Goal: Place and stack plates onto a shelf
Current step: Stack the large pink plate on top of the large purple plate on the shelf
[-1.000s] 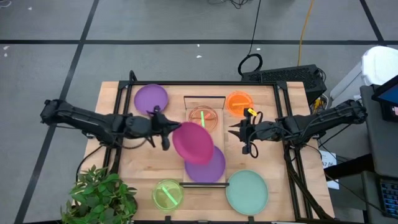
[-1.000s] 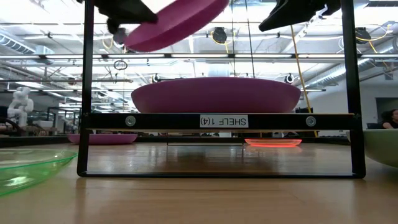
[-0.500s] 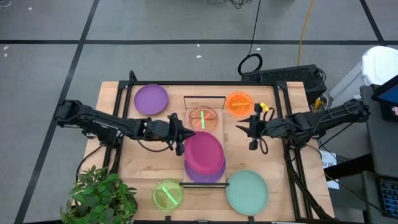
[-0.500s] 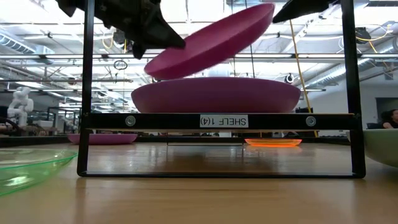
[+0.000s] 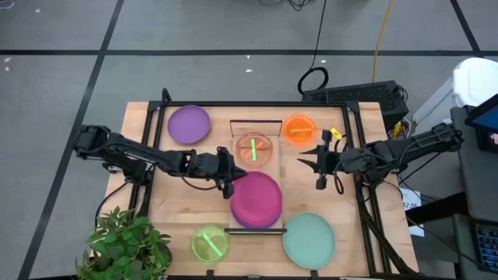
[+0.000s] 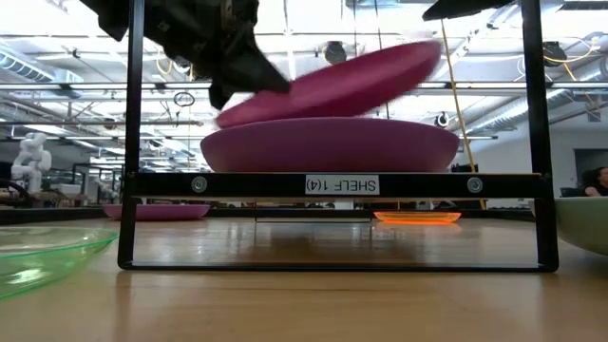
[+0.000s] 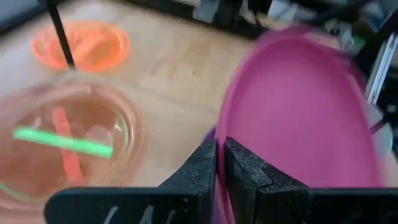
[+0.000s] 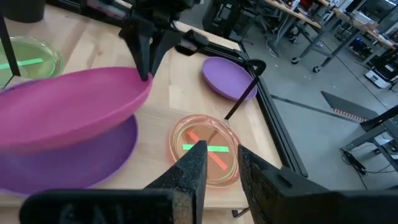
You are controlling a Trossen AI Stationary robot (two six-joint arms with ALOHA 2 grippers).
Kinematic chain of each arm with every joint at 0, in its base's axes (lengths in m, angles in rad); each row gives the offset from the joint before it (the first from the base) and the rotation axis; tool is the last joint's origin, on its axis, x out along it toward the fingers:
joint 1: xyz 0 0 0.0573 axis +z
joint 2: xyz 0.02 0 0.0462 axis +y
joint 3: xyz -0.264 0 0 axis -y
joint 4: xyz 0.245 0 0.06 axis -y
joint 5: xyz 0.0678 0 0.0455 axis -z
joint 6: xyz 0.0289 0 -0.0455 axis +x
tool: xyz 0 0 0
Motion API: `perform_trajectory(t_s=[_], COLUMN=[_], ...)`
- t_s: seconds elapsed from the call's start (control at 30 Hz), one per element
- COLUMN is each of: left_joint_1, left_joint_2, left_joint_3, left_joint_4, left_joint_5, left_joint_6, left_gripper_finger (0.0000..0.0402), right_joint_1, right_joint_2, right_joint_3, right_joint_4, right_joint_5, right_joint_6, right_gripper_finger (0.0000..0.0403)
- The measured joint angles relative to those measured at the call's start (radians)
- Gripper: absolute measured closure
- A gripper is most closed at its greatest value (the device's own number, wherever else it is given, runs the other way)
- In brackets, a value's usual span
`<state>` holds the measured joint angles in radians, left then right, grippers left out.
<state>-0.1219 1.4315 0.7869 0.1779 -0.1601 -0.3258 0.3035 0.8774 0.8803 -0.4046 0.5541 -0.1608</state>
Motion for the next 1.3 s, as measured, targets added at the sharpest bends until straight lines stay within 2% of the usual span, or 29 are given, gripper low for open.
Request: perform_trajectory(t_s=[0.17,1.3], left_joint_1=[0.007,0.021], left_joint_2=[0.026,0.047], left_joint_3=[-0.002,-0.001], left_joint_4=[-0.003,-0.004], left_joint_5=[0.034,0.031], left_joint_6=[0.006,0.039], left_gripper_finger=[0.0371,0.037], right_joint_1=[0.0,0.0], right_joint_2=[-0.001,-0.001], right_joint_3=[0.0,0.0], right_joint_4=[0.003,0.002], right_joint_5=[0.0,-0.001], right_joint_6=[-0.004,0.002], right_gripper_finger=[0.033,0.033])
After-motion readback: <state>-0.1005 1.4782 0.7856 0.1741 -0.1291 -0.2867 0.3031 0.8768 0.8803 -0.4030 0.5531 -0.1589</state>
